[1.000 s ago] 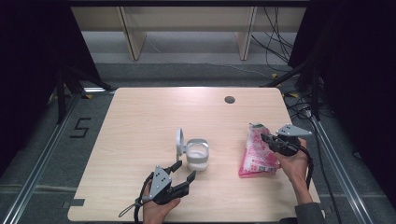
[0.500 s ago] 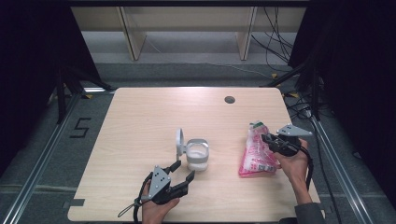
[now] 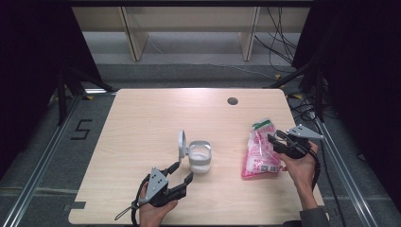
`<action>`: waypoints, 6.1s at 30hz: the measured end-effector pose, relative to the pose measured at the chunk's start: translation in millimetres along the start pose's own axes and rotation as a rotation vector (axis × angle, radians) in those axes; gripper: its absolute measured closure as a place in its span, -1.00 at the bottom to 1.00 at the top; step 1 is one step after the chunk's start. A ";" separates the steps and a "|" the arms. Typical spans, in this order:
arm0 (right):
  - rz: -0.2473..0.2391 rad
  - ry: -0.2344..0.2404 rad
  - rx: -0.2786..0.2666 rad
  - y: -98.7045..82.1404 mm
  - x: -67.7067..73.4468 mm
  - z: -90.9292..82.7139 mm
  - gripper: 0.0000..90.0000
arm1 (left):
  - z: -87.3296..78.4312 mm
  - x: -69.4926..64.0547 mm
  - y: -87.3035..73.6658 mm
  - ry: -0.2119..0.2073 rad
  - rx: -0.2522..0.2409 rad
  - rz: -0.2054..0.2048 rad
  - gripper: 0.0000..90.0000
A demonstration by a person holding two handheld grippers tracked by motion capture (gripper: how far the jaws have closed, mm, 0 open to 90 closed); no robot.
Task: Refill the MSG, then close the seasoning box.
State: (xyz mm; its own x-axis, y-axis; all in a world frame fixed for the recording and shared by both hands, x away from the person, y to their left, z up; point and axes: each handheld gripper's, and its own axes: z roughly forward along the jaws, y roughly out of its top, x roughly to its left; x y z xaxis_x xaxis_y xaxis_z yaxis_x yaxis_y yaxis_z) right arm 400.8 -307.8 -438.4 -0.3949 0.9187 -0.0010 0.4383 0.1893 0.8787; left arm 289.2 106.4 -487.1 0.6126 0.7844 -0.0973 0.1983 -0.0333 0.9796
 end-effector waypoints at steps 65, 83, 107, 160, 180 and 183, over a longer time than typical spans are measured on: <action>-0.066 0.243 0.057 -33.5 76.3 -13.8 -0.07 | -12.0 38.9 19.4 0.114 0.014 0.014 0.53; -0.083 0.272 0.043 -33.6 81.0 -18.0 -0.07 | 7.2 35.4 28.6 0.087 0.000 0.032 0.98; -0.086 0.287 0.038 -34.1 81.6 -21.0 -0.07 | 15.4 18.4 37.4 0.051 -0.002 0.066 0.98; -0.067 0.330 0.052 -42.1 91.5 -23.6 -0.40 | -20.4 10.9 14.5 0.045 0.021 0.033 -0.38; -0.076 0.339 0.089 -50.1 91.6 -22.7 -0.41 | -22.6 4.9 8.4 0.047 0.075 0.088 -0.44; -0.084 0.342 0.090 -52.3 90.5 -23.7 -0.41 | -22.0 4.3 6.9 0.040 0.073 0.083 -0.44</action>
State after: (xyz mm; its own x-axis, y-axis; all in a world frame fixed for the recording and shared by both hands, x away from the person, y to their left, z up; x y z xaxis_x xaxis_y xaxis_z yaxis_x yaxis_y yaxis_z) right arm 323.0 -242.8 -473.1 -0.6728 0.7328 0.1017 0.4564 0.3028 0.8367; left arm 276.4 123.2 -476.9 0.5990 0.8007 -0.0077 0.2042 -0.1434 0.9684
